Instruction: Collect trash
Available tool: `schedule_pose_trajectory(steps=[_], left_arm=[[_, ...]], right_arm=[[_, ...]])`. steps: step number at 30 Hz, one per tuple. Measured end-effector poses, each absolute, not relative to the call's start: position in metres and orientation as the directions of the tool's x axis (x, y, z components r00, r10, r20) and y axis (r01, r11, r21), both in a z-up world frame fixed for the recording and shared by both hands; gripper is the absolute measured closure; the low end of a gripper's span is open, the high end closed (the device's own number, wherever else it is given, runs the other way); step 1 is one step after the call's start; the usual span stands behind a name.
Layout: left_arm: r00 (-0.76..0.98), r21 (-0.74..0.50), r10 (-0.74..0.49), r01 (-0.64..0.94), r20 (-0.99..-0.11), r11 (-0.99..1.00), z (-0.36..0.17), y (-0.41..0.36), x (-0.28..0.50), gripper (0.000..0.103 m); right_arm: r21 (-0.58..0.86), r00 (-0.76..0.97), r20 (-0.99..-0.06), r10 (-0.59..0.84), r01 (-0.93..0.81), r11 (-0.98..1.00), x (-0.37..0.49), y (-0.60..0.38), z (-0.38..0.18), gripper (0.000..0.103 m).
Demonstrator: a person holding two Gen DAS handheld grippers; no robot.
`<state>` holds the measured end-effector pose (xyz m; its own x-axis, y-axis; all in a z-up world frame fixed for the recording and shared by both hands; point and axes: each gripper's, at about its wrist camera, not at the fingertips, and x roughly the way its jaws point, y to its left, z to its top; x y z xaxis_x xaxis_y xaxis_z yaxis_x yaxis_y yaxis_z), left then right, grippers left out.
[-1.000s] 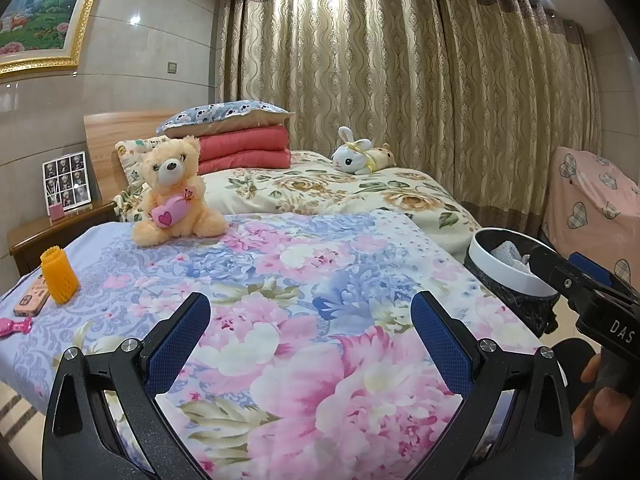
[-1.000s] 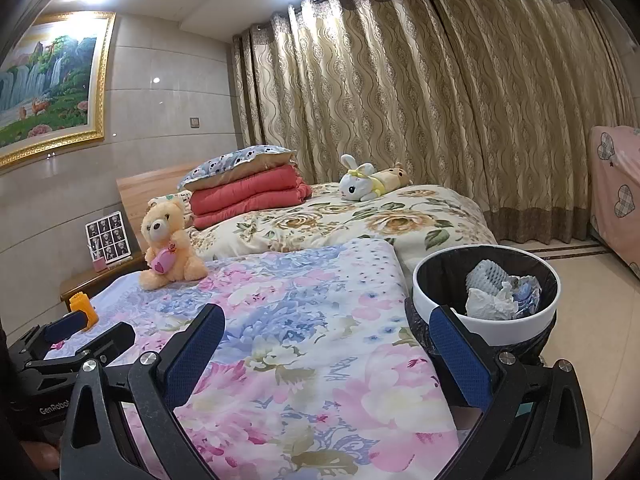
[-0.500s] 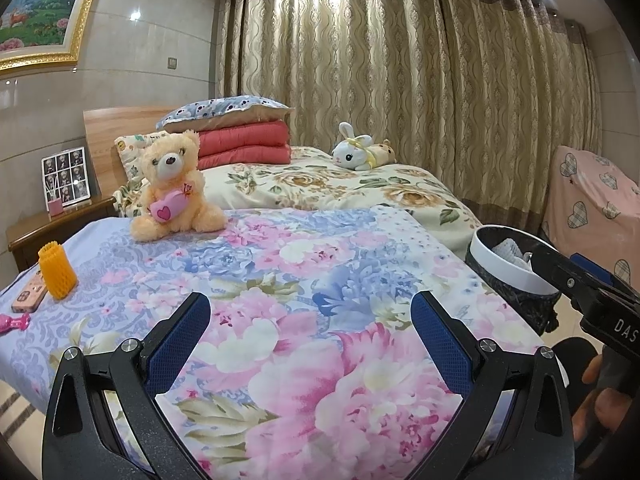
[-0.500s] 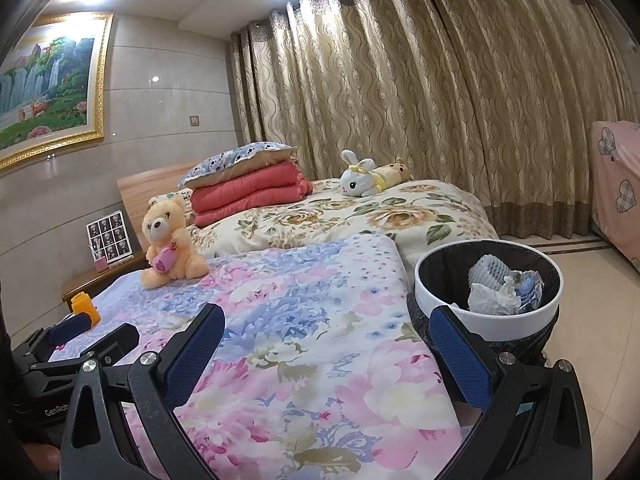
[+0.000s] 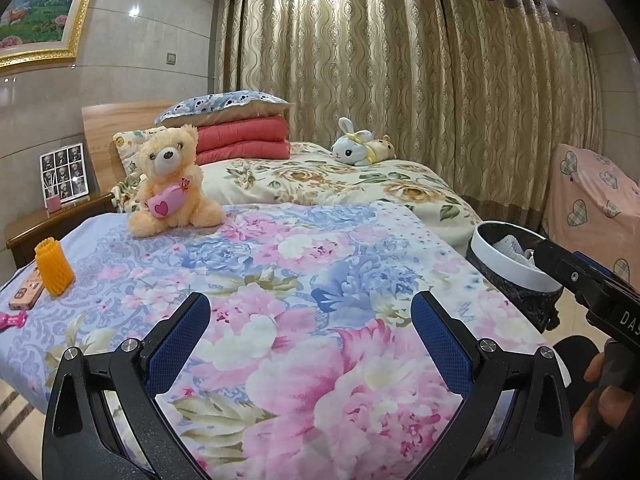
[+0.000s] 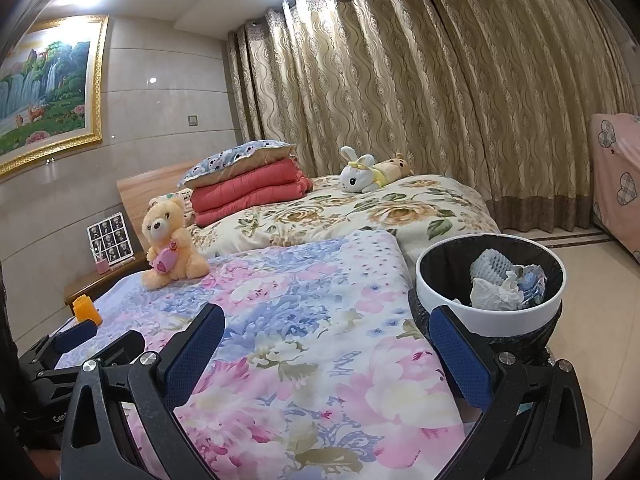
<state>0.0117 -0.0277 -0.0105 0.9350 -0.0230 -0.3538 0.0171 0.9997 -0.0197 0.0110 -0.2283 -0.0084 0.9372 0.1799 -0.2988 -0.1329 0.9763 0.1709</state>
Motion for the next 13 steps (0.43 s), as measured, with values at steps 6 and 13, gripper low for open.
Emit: schedule_pose_trajectory(steps=[6, 13], left_arm=[[0.936, -0.01, -0.028, 0.026, -0.351, 1.0, -0.01, -0.031, 0.014, 0.0], [0.932, -0.016, -0.039, 0.036, -0.359, 0.999, -0.011, -0.032, 0.02, 0.0]], right_arm=[[0.189, 0.932, -0.313, 0.183, -0.127, 0.974, 0.016, -0.23, -0.009, 0.0], [0.199, 0.919, -0.346, 0.187, -0.123, 0.972, 0.025, -0.23, -0.01, 0.0]])
